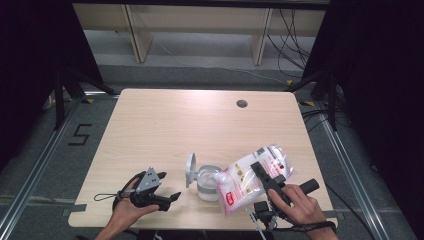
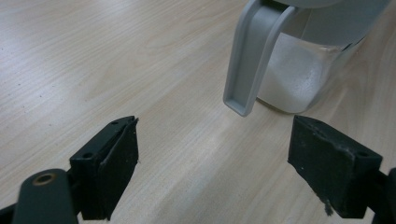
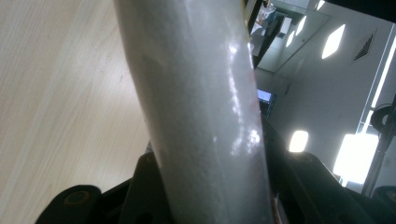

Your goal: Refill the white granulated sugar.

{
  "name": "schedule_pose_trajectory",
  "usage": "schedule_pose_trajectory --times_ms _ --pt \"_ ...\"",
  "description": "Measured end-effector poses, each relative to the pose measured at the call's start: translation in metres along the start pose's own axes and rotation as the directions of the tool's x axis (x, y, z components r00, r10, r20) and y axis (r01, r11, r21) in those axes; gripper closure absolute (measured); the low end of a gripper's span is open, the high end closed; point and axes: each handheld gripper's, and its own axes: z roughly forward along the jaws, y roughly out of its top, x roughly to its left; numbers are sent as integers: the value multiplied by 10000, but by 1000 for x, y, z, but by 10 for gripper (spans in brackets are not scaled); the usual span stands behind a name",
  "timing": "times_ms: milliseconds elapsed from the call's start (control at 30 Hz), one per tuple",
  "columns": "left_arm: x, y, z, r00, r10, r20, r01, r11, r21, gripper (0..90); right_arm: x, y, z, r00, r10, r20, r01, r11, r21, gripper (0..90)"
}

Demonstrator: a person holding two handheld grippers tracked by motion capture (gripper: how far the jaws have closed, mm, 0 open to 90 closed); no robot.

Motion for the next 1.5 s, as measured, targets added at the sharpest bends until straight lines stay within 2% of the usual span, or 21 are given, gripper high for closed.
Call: schedule_pose_trajectory --times_ms 33,100,167,200,300,333,500,567,600,667,833,867,900,1000,1033,1233,1300,1333,1400,1467,1500 --pt "0 0 0 10000 -57 7 57 10000 -53 158 0 0 0 10000 75 9 -75 10000 3 669" --pt "0 0 0 10000 -4 2 4 10000 -5 157 -2 0 1 9997 -257 49 257 9996 -92 670" --pt "0 0 0 10000 -50 3 51 10000 -52 158 -1 -1 1 9998 -120 -125 121 9999 105 671" --pt "0 0 0 10000 -65 3 65 10000 -57 158 0 -1 0 10000 41 -13 -41 9999 128 672" --pt "0 0 1 10000 -69 4 69 10000 -65 158 -1 -3 0 9999 -16 -129 19 9997 223 672" --pt "0 0 1 10000 -84 27 84 9999 -83 158 1 -4 0 9997 254 -52 -253 9994 217 673" --pt "1 0 1 10000 61 32 -61 10000 -72 158 0 -6 -2 9996 280 -13 -280 9994 210 674" --pt "0 0 1 10000 -97 -1 97 9999 -66 158 1 -6 -1 9995 310 22 -310 9994 129 674" --pt "0 0 1 10000 -65 6 65 10000 -65 158 -2 -5 -1 10000 -79 59 78 10000 51 674" --pt "0 0 0 10000 -81 2 81 9999 -65 157 -2 -4 -1 9999 -87 -116 88 9999 145 675" --pt "0 0 1 10000 -81 29 81 9999 -83 158 0 -3 0 9999 119 -29 -119 9999 15 677" --pt "0 0 1 10000 -82 24 82 9999 -80 158 -3 -4 0 9998 -177 -94 177 9998 61 677" --pt "0 0 1 10000 -83 16 83 9999 -84 158 -1 -4 -1 9998 159 -71 -158 9998 143 678" --pt "1 0 1 10000 32 45 -32 10000 -90 158 0 -6 -2 9997 233 -122 -230 9994 242 679" --pt "0 0 1 10000 -89 34 89 9999 -90 158 -1 -6 -2 9997 163 -179 -158 9995 260 680" --pt "1 0 0 9999 104 41 -104 9999 -35 158 -1 -4 -1 9999 125 -23 -124 9998 151 683" --pt "1 0 0 9999 101 37 -101 9999 -39 157 -4 -4 0 9995 -286 117 287 9995 -99 683" --pt "1 0 0 9999 111 39 -111 9999 -36 158 0 -4 -1 9996 266 -51 -266 9996 75 684" --pt "1 0 0 9999 111 42 -110 9999 -42 158 -2 -5 -1 10000 21 -19 -20 10000 93 685" --pt "1 0 0 9999 98 88 -98 9999 -25 157 0 -6 -2 9993 332 -181 -326 9990 290 687" --pt "1 0 0 9999 97 42 -97 9999 -34 157 -3 -7 -1 10000 -58 -31 58 9999 127 688"
